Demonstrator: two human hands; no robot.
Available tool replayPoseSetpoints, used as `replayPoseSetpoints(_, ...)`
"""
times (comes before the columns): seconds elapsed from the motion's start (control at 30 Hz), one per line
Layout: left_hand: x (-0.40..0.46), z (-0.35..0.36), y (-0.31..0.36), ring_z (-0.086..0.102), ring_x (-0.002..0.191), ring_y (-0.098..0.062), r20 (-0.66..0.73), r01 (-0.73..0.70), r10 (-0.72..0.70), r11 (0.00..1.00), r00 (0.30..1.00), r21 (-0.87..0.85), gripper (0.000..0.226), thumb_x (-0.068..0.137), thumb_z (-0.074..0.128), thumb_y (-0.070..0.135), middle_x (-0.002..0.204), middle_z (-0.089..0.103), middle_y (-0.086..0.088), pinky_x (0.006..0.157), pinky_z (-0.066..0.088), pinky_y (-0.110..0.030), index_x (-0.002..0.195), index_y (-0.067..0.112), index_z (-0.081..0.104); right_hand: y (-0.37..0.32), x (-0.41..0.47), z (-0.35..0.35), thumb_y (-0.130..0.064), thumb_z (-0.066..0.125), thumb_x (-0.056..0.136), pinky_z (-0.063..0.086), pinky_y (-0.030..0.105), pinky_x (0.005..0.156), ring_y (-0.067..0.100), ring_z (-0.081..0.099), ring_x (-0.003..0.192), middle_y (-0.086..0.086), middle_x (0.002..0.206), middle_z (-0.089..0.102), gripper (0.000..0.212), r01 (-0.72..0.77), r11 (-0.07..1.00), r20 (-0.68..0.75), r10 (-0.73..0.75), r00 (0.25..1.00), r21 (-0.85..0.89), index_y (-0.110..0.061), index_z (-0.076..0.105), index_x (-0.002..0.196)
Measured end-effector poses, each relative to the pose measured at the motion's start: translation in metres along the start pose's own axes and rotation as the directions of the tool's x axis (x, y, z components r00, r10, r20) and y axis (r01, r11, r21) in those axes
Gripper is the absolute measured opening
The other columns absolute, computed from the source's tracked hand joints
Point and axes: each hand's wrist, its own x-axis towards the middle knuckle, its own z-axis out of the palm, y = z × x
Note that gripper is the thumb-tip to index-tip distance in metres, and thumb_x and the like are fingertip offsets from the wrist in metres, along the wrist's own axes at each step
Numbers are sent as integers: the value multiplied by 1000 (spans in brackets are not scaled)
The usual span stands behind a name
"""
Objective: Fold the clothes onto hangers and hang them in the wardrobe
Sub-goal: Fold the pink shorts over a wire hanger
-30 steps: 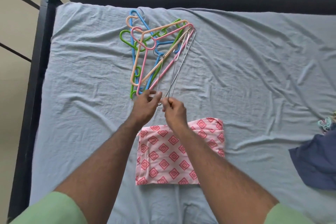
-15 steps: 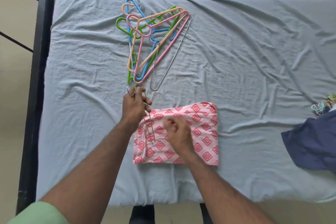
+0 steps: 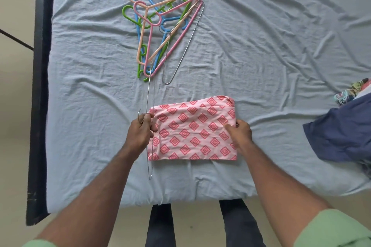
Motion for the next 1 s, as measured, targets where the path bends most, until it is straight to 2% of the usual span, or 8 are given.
replayPoseSetpoints(0.1, -11, -7, -10, 57, 68, -19, -112, -45, 54, 995, 992, 88, 24, 105, 45, 30, 74, 63, 2, 68, 45, -37, 90, 26, 64, -1, -15, -4, -15, 77, 86, 62, 52, 82, 30, 74, 88, 13, 100, 77, 22, 25, 967, 104, -52, 993, 252, -9, 71, 106)
replayPoseSetpoints(0.2, -17, -18, -19, 62, 67, -25, -198, 5, -5, 1000, 980, 2, 22, 103, 44, 17, 75, 64, -5, 60, 47, -33, 110, 14, 65, -16, -48, 0, -1, 74, 85, 62, 44, 76, 30, 74, 88, 17, 106, 75, 33, -29, 810, 249, -146, 957, 586, -3, 66, 117)
replayPoseSetpoints(0.33, -24, -42, -29, 65, 64, -20, -137, 84, -104, 986, 985, -145, 19, 105, 46, 16, 85, 69, -12, 55, 45, -31, 100, 20, 64, -42, -94, 38, 3, 69, 88, 61, 44, 75, 29, 72, 89, 11, 105, 75, 41, 10, 744, 298, -280, 913, 668, -9, 59, 126)
replayPoseSetpoints(0.43, -25, -57, -34, 70, 76, -20, -131, 55, -55, 998, 990, -7, 19, 103, 53, 22, 85, 74, -7, 68, 50, -34, 90, 21, 67, -61, -126, 84, -5, 77, 83, 57, 52, 90, 36, 69, 100, 20, 115, 72, 48, 42, 713, 330, -375, 867, 700, -9, 60, 127)
replayPoseSetpoints(0.53, -27, -75, -39, 53, 62, -17, -266, 58, 6, 971, 964, 232, 26, 97, 61, 18, 59, 58, -6, 62, 37, -30, 77, 3, 68, -80, -156, 136, -19, 78, 79, 54, 49, 91, 29, 65, 96, 19, 110, 73, 48, 80, 734, 362, -423, 831, 675, -10, 65, 124)
replayPoseSetpoints(0.67, -33, -111, -46, 64, 70, -25, -381, 94, -22, 981, 924, 172, 16, 90, 71, 20, 63, 67, -6, 69, 49, -34, 74, 21, 73, -96, -190, 201, -16, 72, 90, 50, 20, 75, 3, 64, 78, -3, 94, 74, 34, 210, 839, 359, -424, 831, 503, -13, 67, 123)
replayPoseSetpoints(0.83, -34, -151, -72, 72, 76, -24, -331, 97, -109, 994, 937, -51, 14, 92, 71, 26, 67, 74, 3, 80, 60, -43, 81, 33, 70, -98, -220, 265, -19, 62, 93, 50, 36, 66, 15, 58, 64, -3, 72, 65, 6, 269, 914, 423, -382, 822, 303, -20, 65, 98)
replayPoseSetpoints(1.0, -41, -177, -90, 50, 59, -17, -270, 112, -108, 994, 957, -1, 43, 100, 59, 34, 58, 55, 3, 65, 46, -33, 70, 4, 68, -99, -240, 305, -21, 57, 95, 60, 44, 82, 21, 73, 84, 1, 93, 76, 20, 369, 924, 537, -362, 762, 99, -24, 68, 112)
